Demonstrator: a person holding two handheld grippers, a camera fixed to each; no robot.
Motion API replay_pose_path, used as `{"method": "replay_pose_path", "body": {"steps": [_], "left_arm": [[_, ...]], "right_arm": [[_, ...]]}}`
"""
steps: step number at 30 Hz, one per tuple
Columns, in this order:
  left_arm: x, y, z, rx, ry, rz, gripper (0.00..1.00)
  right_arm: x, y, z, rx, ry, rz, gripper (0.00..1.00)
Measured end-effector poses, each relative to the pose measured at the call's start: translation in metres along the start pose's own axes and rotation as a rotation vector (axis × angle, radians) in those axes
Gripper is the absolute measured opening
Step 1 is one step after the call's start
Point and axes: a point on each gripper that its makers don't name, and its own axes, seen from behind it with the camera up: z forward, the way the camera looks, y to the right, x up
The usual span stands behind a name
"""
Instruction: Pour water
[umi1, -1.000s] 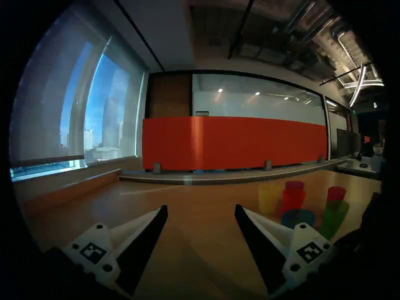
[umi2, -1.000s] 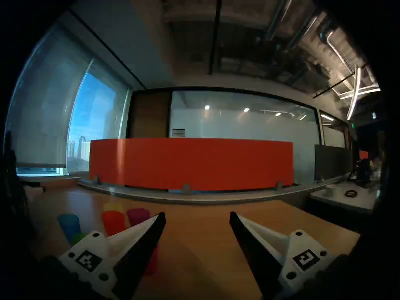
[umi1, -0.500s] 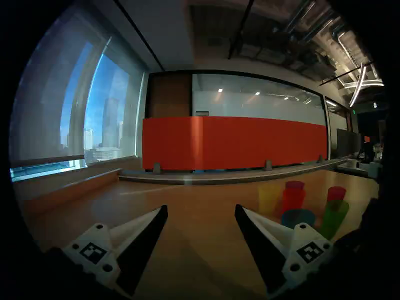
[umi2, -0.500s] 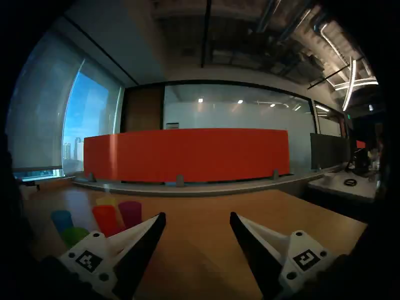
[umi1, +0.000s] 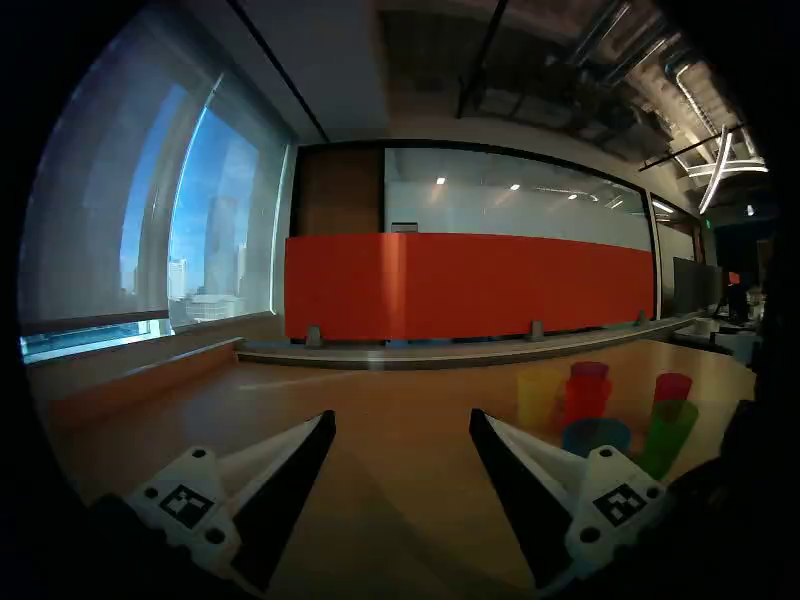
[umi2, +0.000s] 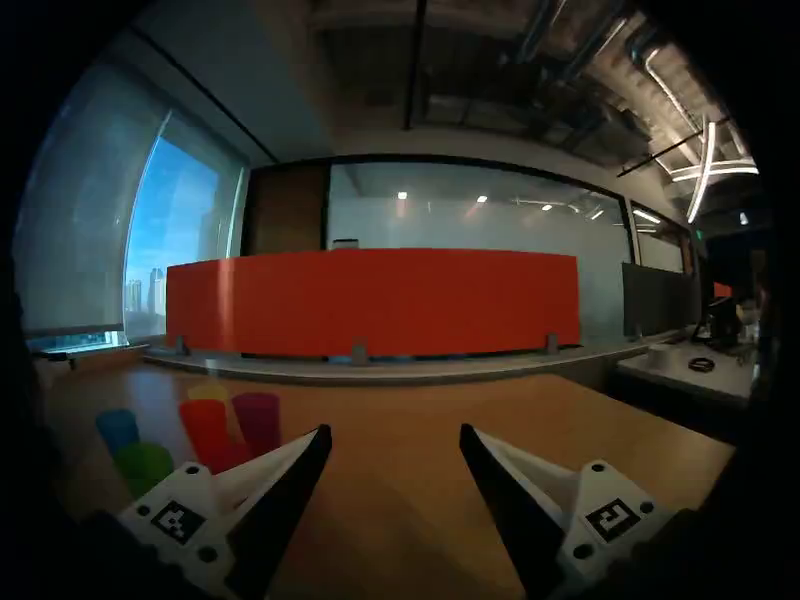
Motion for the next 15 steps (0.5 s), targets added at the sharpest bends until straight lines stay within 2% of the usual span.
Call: {"method": "replay_pose_path", "body": {"steps": [15], "left_arm": [[0.0001, -0.0002, 0.0007, 0.0, 0.0, 0.0, 1.0]], "right_arm": [[0.0005, -0.0027, -0.0023, 0.003, -0.003, -0.008, 0.99]]}}
